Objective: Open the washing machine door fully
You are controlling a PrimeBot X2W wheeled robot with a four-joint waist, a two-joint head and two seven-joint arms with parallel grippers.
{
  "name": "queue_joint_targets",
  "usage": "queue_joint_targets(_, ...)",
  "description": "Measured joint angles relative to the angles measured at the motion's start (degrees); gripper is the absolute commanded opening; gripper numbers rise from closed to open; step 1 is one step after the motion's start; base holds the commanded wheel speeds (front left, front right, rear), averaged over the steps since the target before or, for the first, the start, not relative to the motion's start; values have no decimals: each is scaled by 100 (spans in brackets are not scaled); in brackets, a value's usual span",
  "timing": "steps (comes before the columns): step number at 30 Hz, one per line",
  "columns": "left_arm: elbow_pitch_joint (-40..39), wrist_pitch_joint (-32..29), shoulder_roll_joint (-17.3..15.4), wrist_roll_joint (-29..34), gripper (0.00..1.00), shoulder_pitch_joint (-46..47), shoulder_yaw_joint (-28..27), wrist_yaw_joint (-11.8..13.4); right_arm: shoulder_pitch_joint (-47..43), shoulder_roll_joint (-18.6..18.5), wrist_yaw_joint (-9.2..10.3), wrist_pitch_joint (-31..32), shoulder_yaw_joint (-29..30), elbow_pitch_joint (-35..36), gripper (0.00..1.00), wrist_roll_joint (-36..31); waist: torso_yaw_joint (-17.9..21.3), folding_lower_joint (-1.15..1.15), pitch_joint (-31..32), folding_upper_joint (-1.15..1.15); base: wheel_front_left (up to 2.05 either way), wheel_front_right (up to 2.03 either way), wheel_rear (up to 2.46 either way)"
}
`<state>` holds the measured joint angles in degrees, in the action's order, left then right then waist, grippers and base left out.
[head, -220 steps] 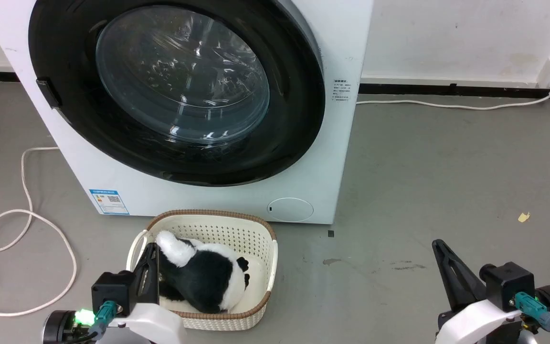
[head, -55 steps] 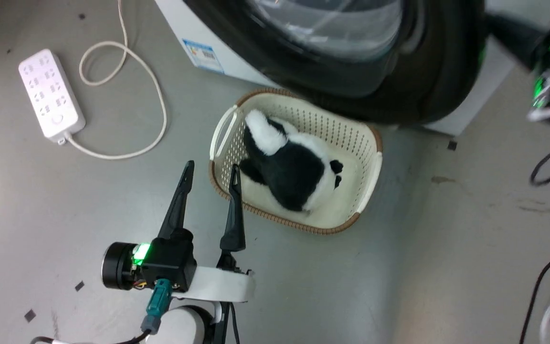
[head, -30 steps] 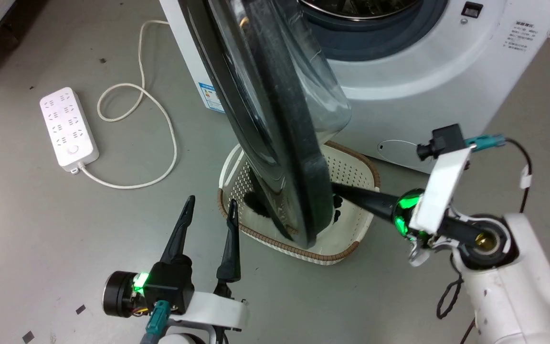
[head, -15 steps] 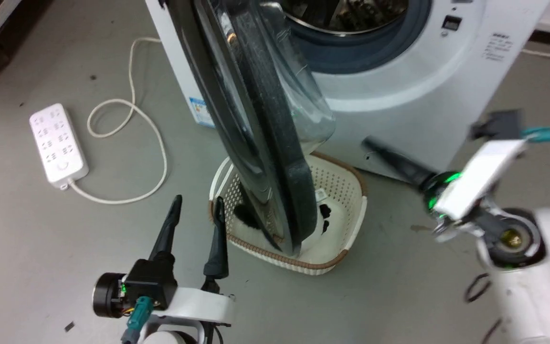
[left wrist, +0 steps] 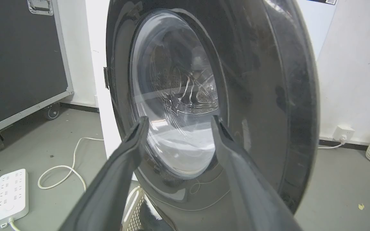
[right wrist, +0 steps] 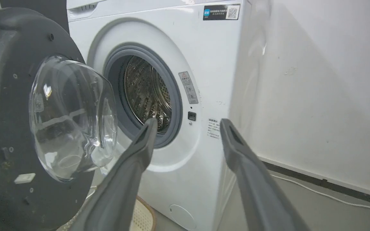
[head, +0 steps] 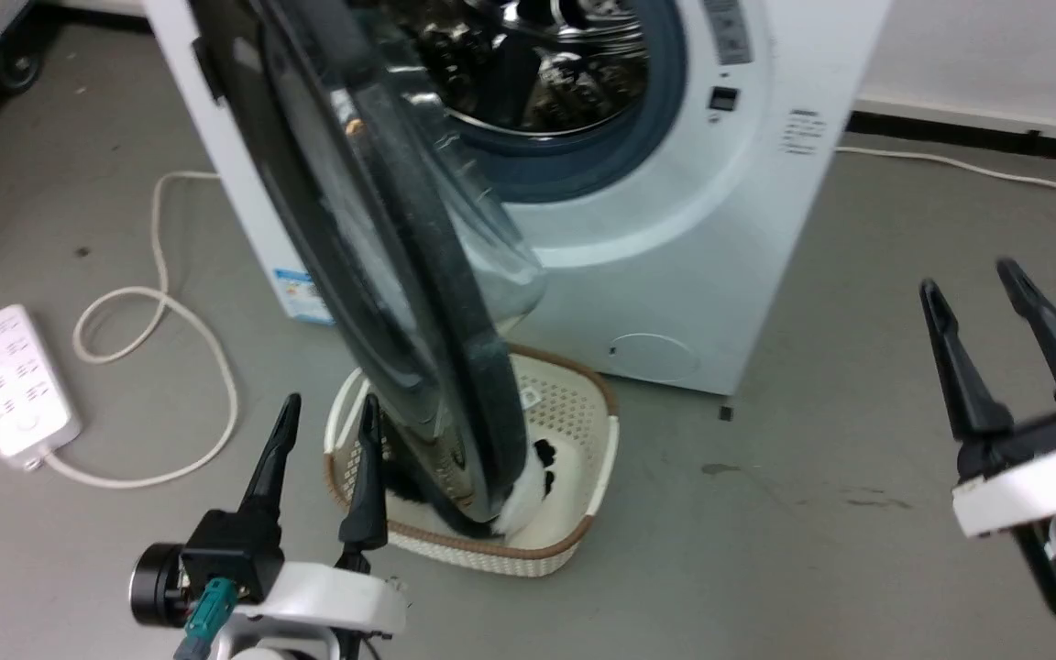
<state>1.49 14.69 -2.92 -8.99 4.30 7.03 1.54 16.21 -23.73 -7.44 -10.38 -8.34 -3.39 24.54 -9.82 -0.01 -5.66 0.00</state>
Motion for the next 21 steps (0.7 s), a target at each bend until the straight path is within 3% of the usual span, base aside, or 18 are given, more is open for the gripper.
queue_joint_targets(8, 163, 0, -15, 43, 100, -212, -207, -175, -1207, 1227, 0, -394, 879, 439, 100, -1449, 398, 0, 160, 0, 0, 0, 0)
queue_joint_targets(11, 190, 0, -25, 100, 100, -324, -234, -221, -1607, 1641, 0, -414, 911, 625, 100, -1826, 494, 0, 191, 0, 0, 0, 0)
queue_joint_targets(21, 213, 0, -23, 134, 100, -368, -287, -301, -1998, 2016, -1, -436, 931, 728, 100, -2187, 624, 1, 172, 0, 0, 0, 0)
